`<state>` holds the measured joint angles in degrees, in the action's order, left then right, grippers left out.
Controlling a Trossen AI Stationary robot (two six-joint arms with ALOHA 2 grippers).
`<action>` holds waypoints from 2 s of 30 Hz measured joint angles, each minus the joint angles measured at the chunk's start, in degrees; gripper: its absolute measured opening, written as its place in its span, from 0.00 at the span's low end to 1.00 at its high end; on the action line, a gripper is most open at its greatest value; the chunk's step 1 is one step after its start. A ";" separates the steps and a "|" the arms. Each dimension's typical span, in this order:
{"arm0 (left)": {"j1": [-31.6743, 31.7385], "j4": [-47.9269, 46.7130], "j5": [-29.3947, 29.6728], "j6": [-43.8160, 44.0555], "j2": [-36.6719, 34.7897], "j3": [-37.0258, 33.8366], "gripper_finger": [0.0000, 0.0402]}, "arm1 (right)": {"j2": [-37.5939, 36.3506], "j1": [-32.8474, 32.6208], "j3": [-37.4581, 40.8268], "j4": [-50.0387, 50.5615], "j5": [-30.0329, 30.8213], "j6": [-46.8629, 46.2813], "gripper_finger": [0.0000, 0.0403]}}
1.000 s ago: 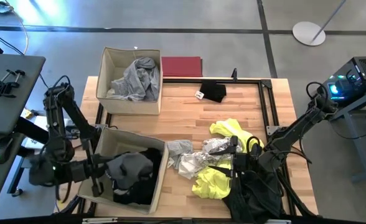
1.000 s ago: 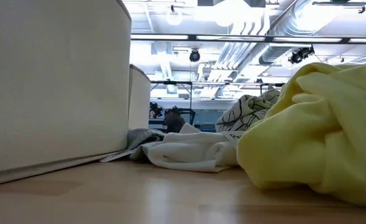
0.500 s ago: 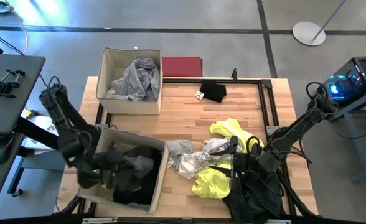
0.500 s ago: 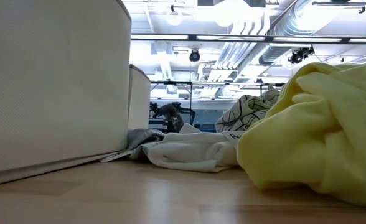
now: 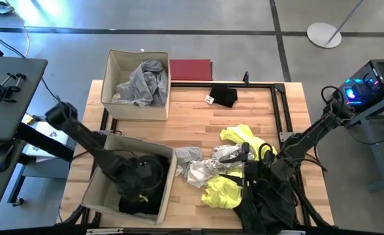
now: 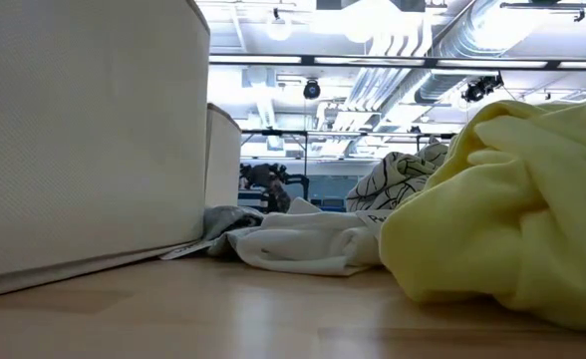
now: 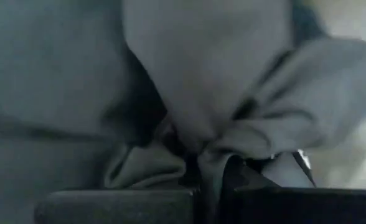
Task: Sort clothes
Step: Put the gray boxer into the bottom laundry organizer, then adjust the bottom laundry organizer
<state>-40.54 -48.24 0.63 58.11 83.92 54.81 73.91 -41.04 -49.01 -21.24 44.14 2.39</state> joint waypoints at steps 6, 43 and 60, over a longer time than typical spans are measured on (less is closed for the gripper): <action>1.34 2.60 -7.28 -4.68 6.10 0.07 0.00 | -0.02 0.00 0.00 1.87 0.02 -2.40 0.46; 0.59 23.67 7.89 -13.99 -25.73 -5.03 0.45 | 4.37 -0.24 0.00 3.00 -0.76 -7.51 0.46; 23.31 -2.12 17.73 -37.48 -27.50 -1.48 0.42 | 4.37 -0.26 0.00 2.85 -0.85 -8.23 0.46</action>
<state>-17.23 -50.35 18.35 20.64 56.42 53.33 78.28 -41.30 -49.01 -18.39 43.29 -5.84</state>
